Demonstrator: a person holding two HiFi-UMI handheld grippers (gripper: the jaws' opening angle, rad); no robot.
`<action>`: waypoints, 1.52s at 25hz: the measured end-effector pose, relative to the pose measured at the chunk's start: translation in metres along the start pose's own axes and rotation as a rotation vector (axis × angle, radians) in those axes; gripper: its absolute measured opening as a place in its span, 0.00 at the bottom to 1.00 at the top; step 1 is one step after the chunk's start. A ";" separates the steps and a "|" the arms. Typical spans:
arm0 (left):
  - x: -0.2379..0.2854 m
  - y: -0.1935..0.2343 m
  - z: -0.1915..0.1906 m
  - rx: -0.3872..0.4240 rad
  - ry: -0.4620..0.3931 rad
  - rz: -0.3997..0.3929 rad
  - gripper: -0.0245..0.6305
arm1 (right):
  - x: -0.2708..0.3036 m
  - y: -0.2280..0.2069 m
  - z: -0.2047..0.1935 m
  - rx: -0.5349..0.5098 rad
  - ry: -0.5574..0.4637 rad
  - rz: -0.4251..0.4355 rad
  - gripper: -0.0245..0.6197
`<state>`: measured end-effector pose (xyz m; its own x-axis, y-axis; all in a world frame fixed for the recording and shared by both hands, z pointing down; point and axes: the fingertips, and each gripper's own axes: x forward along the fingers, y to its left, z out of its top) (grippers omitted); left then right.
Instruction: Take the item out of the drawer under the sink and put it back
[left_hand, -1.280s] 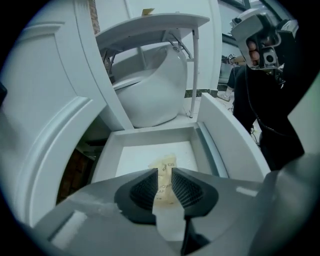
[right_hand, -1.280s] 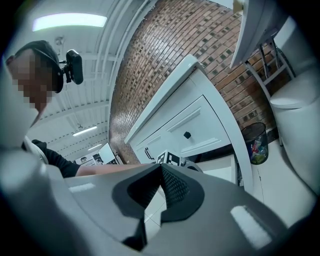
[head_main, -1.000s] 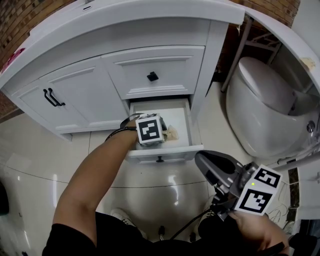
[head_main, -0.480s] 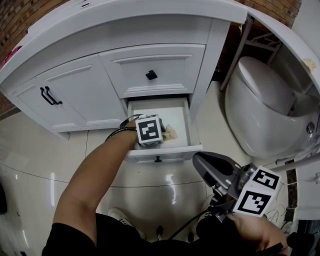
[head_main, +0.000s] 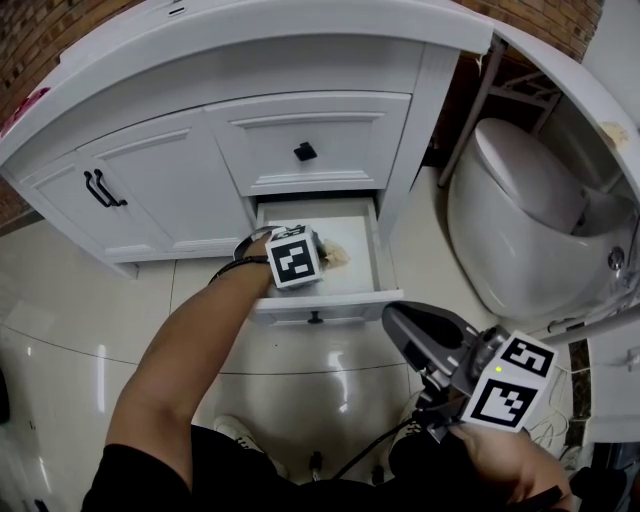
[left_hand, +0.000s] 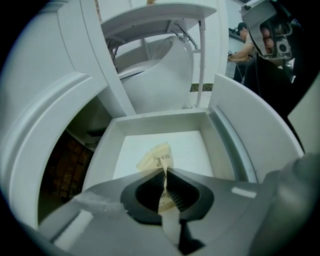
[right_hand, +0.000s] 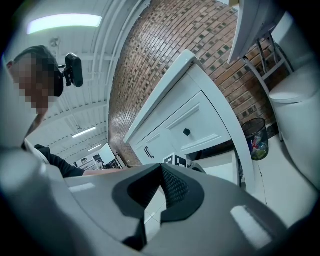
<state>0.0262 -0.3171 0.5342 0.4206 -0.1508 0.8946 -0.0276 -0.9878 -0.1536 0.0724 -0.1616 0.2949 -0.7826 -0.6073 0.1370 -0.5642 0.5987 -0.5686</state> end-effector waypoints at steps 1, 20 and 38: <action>-0.004 0.003 0.004 -0.002 -0.018 0.016 0.07 | 0.000 0.001 0.000 -0.002 -0.001 0.000 0.05; -0.157 0.011 0.028 -0.298 -0.381 0.374 0.06 | -0.006 0.016 -0.004 -0.086 -0.023 -0.036 0.05; -0.319 -0.146 0.052 -0.483 -0.860 0.479 0.06 | -0.037 0.064 -0.022 -0.256 -0.022 -0.016 0.05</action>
<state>-0.0569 -0.1222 0.2491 0.7586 -0.6303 0.1654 -0.6304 -0.7740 -0.0584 0.0596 -0.0887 0.2716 -0.7687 -0.6273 0.1249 -0.6268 0.7000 -0.3422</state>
